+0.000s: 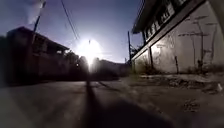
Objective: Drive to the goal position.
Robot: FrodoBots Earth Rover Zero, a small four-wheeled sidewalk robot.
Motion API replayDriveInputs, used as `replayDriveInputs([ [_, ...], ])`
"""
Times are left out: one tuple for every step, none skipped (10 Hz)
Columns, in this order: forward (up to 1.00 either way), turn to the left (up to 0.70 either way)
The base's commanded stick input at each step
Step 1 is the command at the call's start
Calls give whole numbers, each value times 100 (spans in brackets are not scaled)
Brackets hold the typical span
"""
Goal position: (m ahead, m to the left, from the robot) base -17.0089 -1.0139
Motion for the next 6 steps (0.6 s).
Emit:
replayDriveInputs([
  [100,0],
  [100,0],
  [100,0],
  [100,1],
  [100,3],
  [100,4],
])
